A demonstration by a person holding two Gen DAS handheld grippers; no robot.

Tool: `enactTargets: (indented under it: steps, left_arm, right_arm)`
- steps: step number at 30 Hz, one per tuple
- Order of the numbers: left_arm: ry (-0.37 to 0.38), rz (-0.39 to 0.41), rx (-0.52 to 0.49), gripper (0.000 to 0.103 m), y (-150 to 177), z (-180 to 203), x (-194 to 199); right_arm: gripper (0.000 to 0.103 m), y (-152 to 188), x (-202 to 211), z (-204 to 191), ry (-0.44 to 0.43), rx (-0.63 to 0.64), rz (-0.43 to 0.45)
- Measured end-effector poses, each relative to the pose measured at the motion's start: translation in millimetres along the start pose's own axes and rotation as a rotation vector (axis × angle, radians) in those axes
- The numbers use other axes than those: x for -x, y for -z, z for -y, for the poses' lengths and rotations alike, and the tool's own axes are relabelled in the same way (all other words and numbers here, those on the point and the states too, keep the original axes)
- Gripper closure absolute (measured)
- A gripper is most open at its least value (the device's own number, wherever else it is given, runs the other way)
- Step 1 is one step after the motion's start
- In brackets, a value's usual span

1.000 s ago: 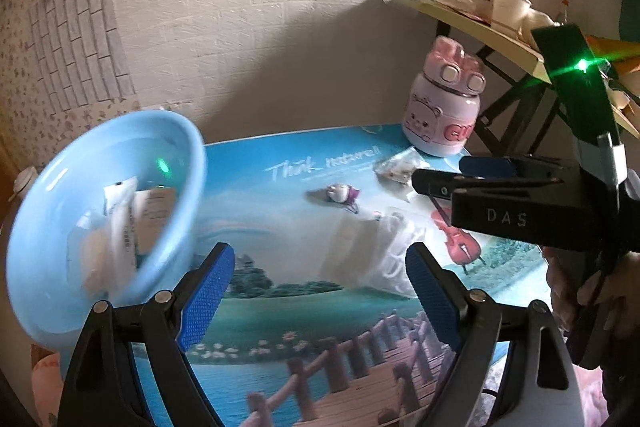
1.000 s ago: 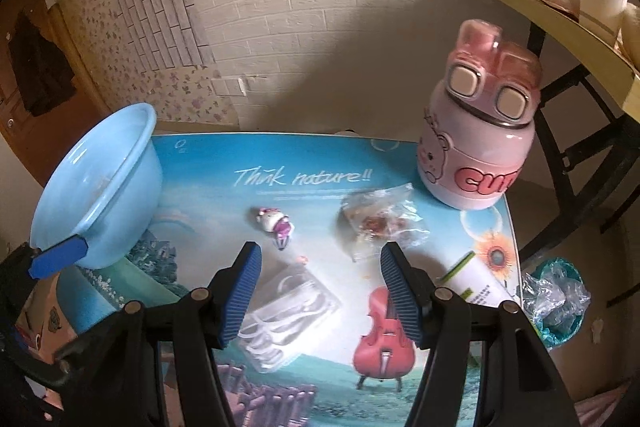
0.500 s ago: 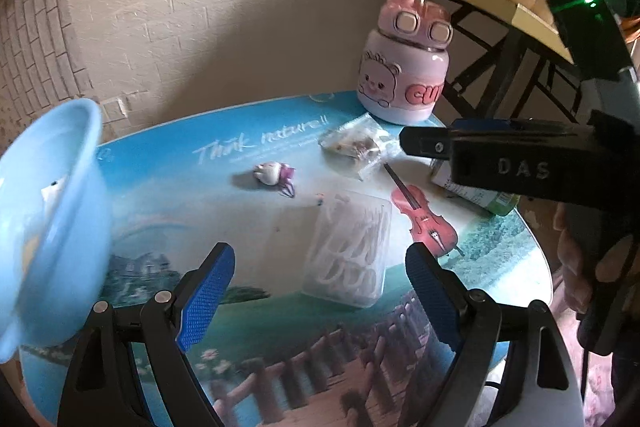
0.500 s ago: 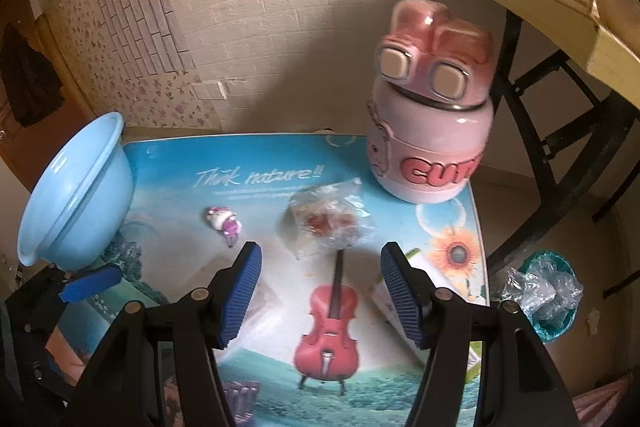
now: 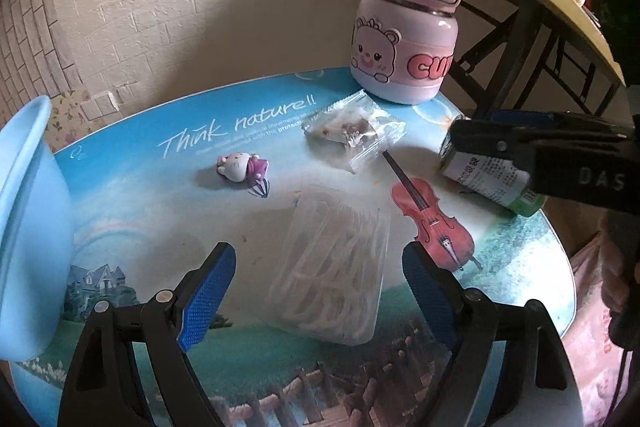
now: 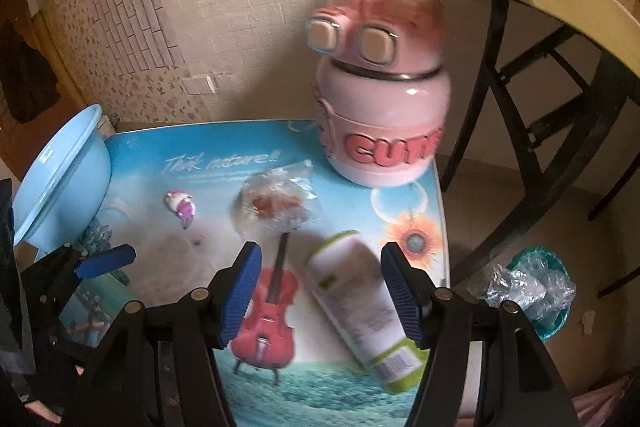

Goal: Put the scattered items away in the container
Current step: 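Grasp the white floss-pick box with the left gripper while the right grasps the canister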

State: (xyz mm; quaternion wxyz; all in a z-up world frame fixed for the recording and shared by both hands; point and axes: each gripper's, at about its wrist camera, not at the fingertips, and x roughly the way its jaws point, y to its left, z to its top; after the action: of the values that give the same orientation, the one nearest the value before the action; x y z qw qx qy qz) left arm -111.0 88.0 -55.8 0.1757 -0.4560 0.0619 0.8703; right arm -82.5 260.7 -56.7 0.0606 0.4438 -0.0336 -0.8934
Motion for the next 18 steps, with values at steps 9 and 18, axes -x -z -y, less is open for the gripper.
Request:
enactTargets:
  steps: [9, 18]
  left_arm:
    - [-0.007, -0.018, -0.006, 0.031, 2.3, 4.0, -5.9]
    - [-0.019, -0.024, -0.014, 0.034, 0.9, 5.9, -10.4]
  right_arm:
    - [0.039, 11.3, -2.9, 12.1, -0.027, 0.050, -0.011]
    - [0.039, 22.8, -11.5, 26.7, -0.063, 0.067, -0.020]
